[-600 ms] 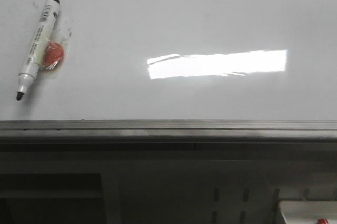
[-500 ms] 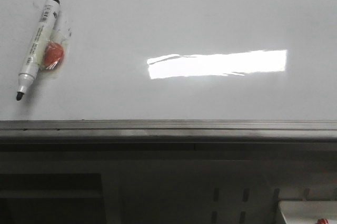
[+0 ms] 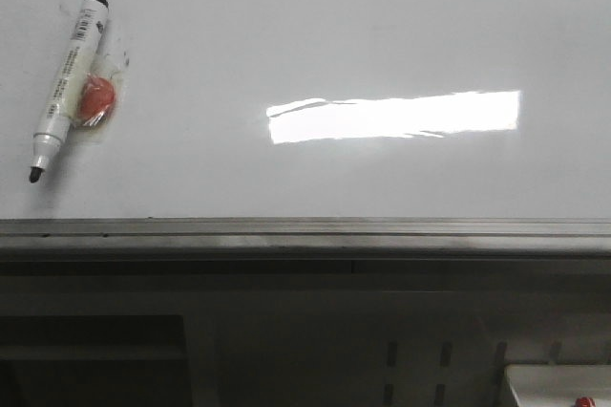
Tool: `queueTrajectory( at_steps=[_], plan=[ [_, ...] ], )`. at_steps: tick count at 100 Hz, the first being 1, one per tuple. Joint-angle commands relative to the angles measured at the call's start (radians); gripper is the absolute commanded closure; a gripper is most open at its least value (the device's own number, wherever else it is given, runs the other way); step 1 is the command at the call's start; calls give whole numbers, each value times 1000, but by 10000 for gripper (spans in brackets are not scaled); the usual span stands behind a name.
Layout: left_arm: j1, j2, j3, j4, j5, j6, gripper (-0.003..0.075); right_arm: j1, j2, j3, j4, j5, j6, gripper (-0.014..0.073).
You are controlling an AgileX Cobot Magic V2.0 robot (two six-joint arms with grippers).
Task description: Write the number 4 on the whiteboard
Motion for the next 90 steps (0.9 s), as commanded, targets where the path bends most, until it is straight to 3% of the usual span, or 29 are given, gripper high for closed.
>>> queueTrajectory(
  at_steps=[1, 36, 50, 58, 69, 90],
  plan=[
    [3, -25, 34, -3, -31, -3, 741, -7, -15, 23, -5, -15, -4, 648],
    [3, -25, 34, 37, -81, -3, 741, -7, -15, 23, -5, -40, -4, 648],
    [3, -25, 34, 110, -206, -3, 741, -7, -15, 23, -5, -199, -4, 648],
    [3, -25, 34, 143, -266, -3, 741, -7, -15, 23, -8, -360, -4, 648],
    [3, -25, 34, 143, -291, -3, 741, -7, -15, 23, -13, -500, -11, 648],
    [4, -25, 32, 122, -370, -3, 741, -7, -13, 23, -13, -440, -11, 648]
  ],
)
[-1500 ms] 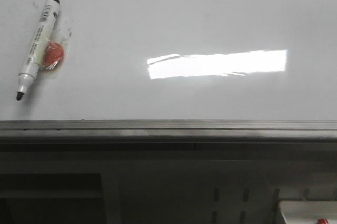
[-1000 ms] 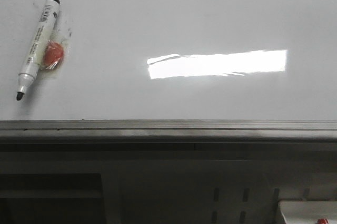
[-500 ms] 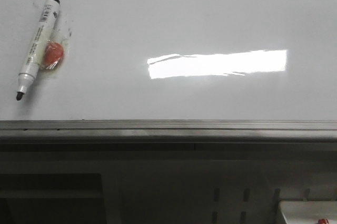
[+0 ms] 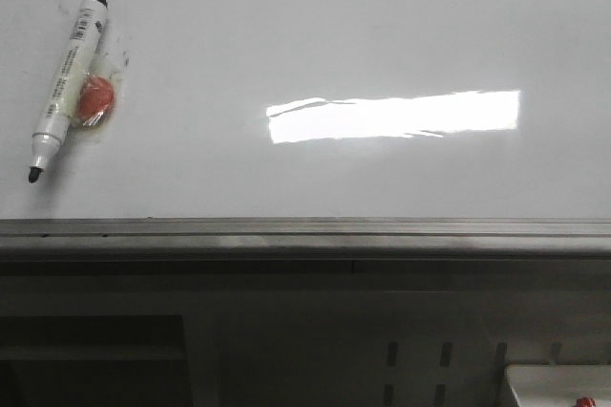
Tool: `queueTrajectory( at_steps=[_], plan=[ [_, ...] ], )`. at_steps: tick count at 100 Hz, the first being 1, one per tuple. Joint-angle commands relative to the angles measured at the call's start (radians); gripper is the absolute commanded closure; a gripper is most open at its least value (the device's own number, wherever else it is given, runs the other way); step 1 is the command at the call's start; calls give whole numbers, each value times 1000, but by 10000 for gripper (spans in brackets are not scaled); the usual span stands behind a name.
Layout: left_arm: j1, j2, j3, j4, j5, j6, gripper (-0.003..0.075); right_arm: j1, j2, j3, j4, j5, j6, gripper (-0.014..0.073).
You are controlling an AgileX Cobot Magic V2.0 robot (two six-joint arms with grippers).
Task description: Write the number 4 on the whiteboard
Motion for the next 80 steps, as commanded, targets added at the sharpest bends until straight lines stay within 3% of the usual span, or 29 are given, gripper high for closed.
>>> queueTrajectory(
  at_steps=[1, 12, 23, 36, 48, 68, 80],
  plan=[
    [4, -25, 32, -19, -131, -3, 741, -7, -13, 23, -11, -42, -10, 648],
    [4, -23, -4, -35, -129, -8, 741, -7, -8, -5, 60, 11, -6, 648],
    [2, 12, -103, -83, 0, -8, 741, -7, 16, -54, 83, 49, -6, 648],
    [2, 98, -228, 12, 139, 1, 741, -7, 87, -134, 83, 165, -6, 648],
    [2, 173, -318, 60, 134, 1, 741, -7, 192, -218, 83, 310, -6, 648],
    [0, 258, -334, 164, 83, 3, 733, -7, 299, -257, 83, 192, -6, 648],
    [-15, 333, -334, 185, 32, 2, 612, -7, 318, -257, 83, 144, -6, 648]
  ],
)
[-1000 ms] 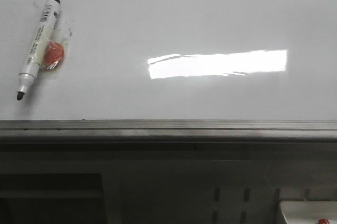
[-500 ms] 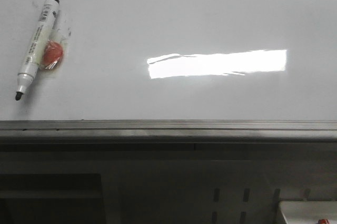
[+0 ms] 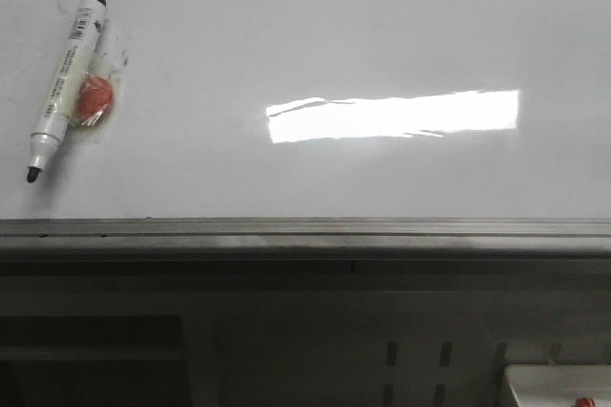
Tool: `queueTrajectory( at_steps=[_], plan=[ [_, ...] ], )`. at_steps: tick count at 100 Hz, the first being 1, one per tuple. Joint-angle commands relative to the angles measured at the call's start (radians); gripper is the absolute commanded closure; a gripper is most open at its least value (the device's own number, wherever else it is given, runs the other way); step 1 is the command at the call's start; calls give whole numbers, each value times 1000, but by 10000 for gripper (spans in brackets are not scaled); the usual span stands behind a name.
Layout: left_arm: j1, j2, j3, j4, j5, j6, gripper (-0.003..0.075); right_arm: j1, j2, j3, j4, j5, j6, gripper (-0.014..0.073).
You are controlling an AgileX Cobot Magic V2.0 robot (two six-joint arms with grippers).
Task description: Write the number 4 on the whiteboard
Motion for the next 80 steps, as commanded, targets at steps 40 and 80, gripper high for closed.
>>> queueTrajectory(
  at_steps=[40, 80],
  plan=[
    [-79, 369, -5, 132, -779, -85, 404, -7, 31, -37, -2, -161, -6, 648],
    [-390, 623, -7, 273, -886, -423, 339, -7, 31, -37, -2, -169, -6, 648]
  ],
)
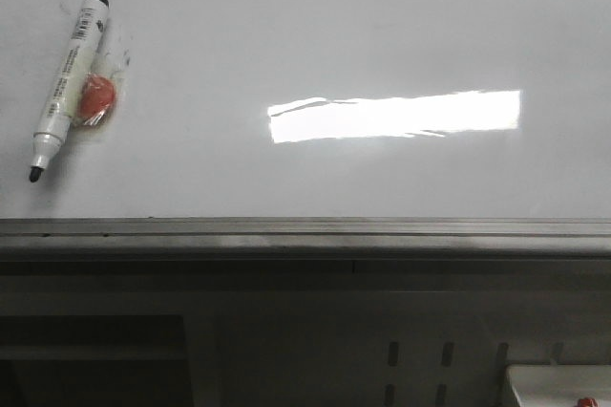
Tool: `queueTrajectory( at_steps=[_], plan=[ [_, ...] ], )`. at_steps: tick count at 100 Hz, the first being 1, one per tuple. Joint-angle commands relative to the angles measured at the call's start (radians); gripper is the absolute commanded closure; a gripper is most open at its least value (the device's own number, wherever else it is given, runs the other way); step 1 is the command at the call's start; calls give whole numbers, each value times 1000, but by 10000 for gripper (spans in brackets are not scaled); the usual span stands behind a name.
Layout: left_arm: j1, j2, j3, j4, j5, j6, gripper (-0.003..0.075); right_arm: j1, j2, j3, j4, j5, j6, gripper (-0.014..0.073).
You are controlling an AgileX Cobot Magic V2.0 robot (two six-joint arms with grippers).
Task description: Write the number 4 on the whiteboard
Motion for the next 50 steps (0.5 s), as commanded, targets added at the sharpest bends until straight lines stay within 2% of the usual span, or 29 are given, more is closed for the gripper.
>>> queueTrajectory(
  at_steps=[1, 24, 50],
  plan=[
    [-45, 35, -28, -64, -60, -21, 335, -7, 18, -37, -2, -85, -6, 648],
    [-106, 79, -28, -87, 76, -92, 319, -7, 18, -37, -2, -85, -6, 648],
    [-146, 112, -28, -87, 144, -99, 319, -7, 18, -37, -2, -85, -6, 648]
  ],
)
